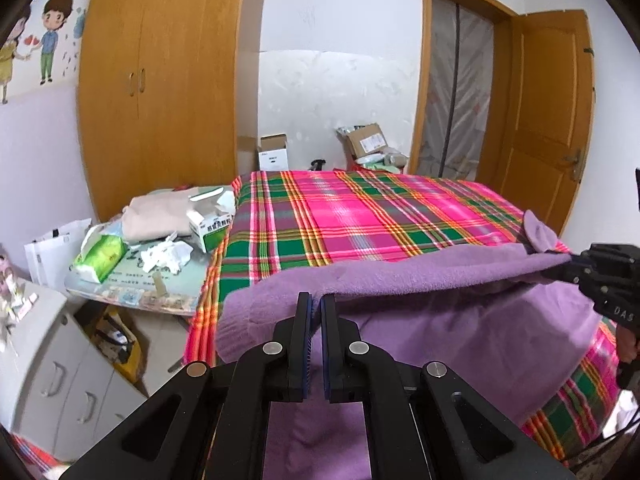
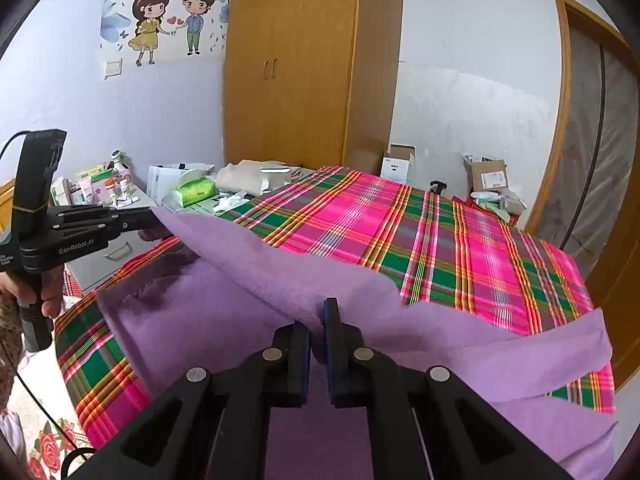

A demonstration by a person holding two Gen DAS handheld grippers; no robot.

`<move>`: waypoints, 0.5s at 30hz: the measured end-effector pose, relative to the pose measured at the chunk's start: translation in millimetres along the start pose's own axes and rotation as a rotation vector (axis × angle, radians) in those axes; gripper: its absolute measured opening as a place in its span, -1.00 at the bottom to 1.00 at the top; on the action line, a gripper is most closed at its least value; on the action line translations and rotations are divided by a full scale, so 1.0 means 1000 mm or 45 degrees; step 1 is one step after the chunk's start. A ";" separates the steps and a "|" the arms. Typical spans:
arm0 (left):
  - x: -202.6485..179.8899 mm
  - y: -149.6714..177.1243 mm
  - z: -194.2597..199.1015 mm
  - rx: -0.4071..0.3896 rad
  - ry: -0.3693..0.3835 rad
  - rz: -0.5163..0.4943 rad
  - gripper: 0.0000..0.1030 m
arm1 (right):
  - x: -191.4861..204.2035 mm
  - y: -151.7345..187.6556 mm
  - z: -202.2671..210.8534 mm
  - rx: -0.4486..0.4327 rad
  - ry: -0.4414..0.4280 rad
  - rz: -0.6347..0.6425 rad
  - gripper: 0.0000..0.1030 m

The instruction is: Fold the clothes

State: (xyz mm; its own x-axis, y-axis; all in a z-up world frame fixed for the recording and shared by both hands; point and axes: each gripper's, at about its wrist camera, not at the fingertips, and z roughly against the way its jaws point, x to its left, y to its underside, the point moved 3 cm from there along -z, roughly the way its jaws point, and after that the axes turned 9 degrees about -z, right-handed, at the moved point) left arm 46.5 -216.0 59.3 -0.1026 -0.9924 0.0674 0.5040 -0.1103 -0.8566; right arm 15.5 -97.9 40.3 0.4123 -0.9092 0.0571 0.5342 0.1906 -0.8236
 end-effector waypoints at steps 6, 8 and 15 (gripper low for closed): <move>-0.010 0.016 0.012 0.007 -0.019 -0.021 -0.92 | 0.003 0.019 0.008 0.032 0.009 0.007 -0.87; -0.012 0.020 0.016 0.005 -0.013 -0.013 -0.92 | 0.003 0.021 0.011 0.028 0.011 0.003 -0.87; -0.018 0.033 0.025 0.016 -0.021 -0.010 -0.92 | 0.006 0.032 0.018 0.049 0.001 0.016 -0.87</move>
State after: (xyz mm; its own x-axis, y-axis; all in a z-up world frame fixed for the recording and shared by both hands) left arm 86.2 -203.6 42.7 -0.0923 -0.9923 0.0831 0.5141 -0.1189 -0.8495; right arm 48.4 -90.5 24.7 0.4187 -0.9069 0.0465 0.5567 0.2160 -0.8022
